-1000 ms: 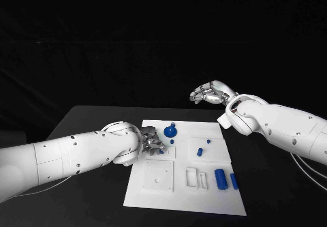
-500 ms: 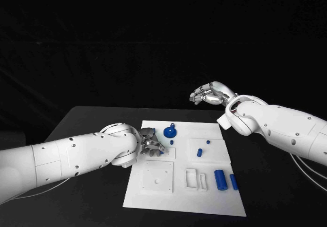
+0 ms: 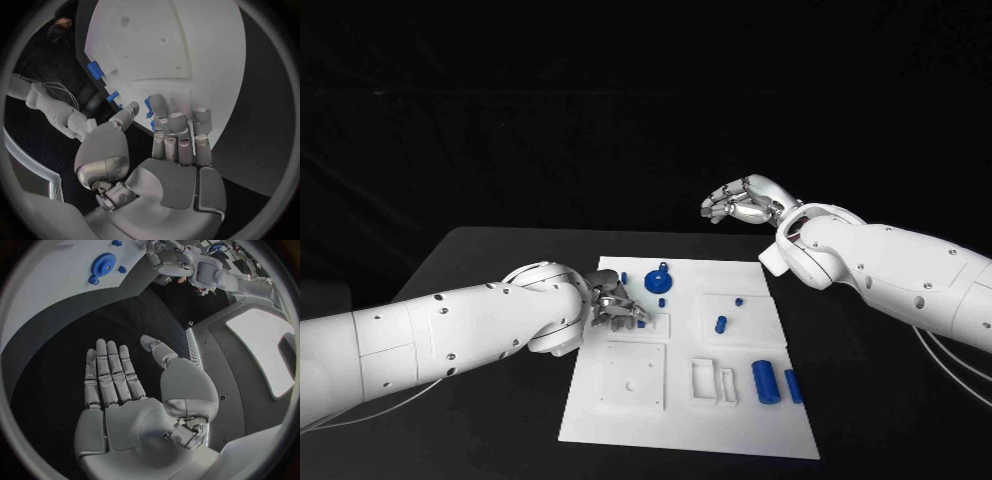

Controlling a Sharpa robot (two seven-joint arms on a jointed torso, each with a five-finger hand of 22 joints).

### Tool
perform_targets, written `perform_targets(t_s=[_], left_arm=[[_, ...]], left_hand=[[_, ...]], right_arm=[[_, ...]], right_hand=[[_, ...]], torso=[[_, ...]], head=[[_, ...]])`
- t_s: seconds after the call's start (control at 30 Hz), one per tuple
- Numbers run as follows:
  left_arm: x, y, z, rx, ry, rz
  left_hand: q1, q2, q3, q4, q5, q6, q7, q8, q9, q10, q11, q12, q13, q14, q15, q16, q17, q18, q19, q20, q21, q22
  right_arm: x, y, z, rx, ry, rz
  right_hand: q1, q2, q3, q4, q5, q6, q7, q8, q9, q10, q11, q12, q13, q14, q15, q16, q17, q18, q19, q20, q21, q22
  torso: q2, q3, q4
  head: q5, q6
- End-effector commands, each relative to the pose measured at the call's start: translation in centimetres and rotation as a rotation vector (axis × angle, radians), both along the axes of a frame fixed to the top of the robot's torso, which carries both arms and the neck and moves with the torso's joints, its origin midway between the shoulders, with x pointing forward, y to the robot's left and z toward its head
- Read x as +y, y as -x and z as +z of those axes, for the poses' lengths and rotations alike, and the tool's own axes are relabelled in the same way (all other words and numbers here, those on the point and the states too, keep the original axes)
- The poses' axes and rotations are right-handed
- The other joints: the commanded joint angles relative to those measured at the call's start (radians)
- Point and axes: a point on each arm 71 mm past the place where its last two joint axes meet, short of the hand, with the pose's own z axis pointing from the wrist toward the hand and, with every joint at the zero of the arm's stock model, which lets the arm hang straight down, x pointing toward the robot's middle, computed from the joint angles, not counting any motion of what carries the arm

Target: Assemble the parts on the task board

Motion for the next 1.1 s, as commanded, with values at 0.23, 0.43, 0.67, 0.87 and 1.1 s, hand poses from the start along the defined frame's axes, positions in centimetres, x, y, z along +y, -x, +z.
perform_targets(t_s=[0.23, 0.43, 0.67, 0.87, 1.1], left_arm=[[0.7, -0.6, 2.1, -0.006, 0.088, 0.043], [2.1, -2.0, 3.9, 0.009, 0.095, 0.068], [3.1, -4.2, 4.6, 0.011, 0.058, 0.105], [3.7, -5.8, 4.8, 0.021, 0.011, 0.126], [3.8, -7.7, 4.9, 0.003, -0.039, 0.153]], left_hand=[[0.033, -0.013, -0.022, 0.013, -0.002, -0.082, 0.017, -0.036, -0.003, -0.018, 0.016, -0.009, -0.011, -0.016, 0.016, -0.011, -0.014, 0.009, -0.017, -0.123, -0.012, -0.003], [0.065, -0.002, -0.033, 0.011, -0.001, -0.141, 0.036, -0.064, -0.014, -0.032, 0.032, -0.016, -0.018, -0.023, 0.031, -0.021, -0.025, 0.006, -0.025, -0.119, -0.021, -0.006], [0.094, 0.023, -0.048, 0.005, 0.000, -0.169, 0.046, -0.075, -0.019, -0.052, 0.042, -0.026, -0.028, -0.030, 0.041, -0.032, -0.037, 0.003, -0.034, -0.113, -0.031, -0.010], [0.096, 0.033, -0.060, 0.011, -0.001, -0.186, 0.053, -0.082, -0.023, -0.062, 0.049, -0.029, -0.033, -0.036, 0.047, -0.036, -0.042, 0.001, -0.040, -0.109, -0.037, -0.011], [0.080, 0.030, -0.073, 0.035, -0.001, -0.206, 0.060, -0.090, -0.027, -0.075, 0.055, -0.033, -0.038, -0.047, 0.054, -0.040, -0.048, 0.000, -0.050, -0.103, -0.045, -0.013]], right_arm=[[-0.3, 0.0, -0.1, 0.005, -0.002, 0.004], [-0.4, -0.1, -0.2, 0.004, -0.001, 0.000], [-0.4, -0.1, -0.2, 0.004, -0.002, 0.000], [-0.3, 0.0, -0.1, 0.004, -0.002, 0.002], [-0.3, 0.1, -0.1, 0.002, -0.004, 0.004]], right_hand=[[-0.010, 0.000, -0.007, 0.001, 0.005, -0.007, 0.003, 0.003, -0.002, 0.005, 0.001, -0.008, -0.002, 0.004, 0.000, -0.005, -0.002, 0.012, -0.007, 0.001, -0.006, 0.001], [-0.010, 0.000, -0.007, 0.001, 0.006, -0.007, 0.004, 0.003, -0.002, 0.005, 0.001, -0.009, -0.002, 0.004, 0.000, -0.006, -0.002, 0.012, -0.007, 0.001, -0.006, 0.002], [-0.010, 0.001, -0.007, 0.001, 0.006, -0.007, 0.004, 0.003, -0.003, 0.005, 0.001, -0.009, -0.002, 0.004, 0.000, -0.006, -0.002, 0.012, -0.007, 0.001, -0.006, 0.002], [-0.010, 0.001, -0.007, 0.001, 0.006, -0.007, 0.004, 0.003, -0.003, 0.005, 0.001, -0.009, -0.002, 0.004, 0.000, -0.006, -0.002, 0.013, -0.007, 0.001, -0.006, 0.002], [-0.009, 0.001, -0.007, 0.000, 0.007, -0.008, 0.004, 0.003, -0.003, 0.005, 0.001, -0.010, -0.002, 0.004, 0.000, -0.006, -0.003, 0.013, -0.008, 0.001, -0.006, 0.002]], torso=[[-0.001, 0.0014, 0.0012], [-0.001, 0.0020, 0.0011], [0.002, 0.0022, -0.0012], [0.004, 0.0012, -0.0032], [0.013, 0.0011, -0.0077]], head=[[-0.004, 0.008], [-0.005, 0.013], [-0.006, 0.021], [-0.007, 0.022], [-0.006, 0.029]])
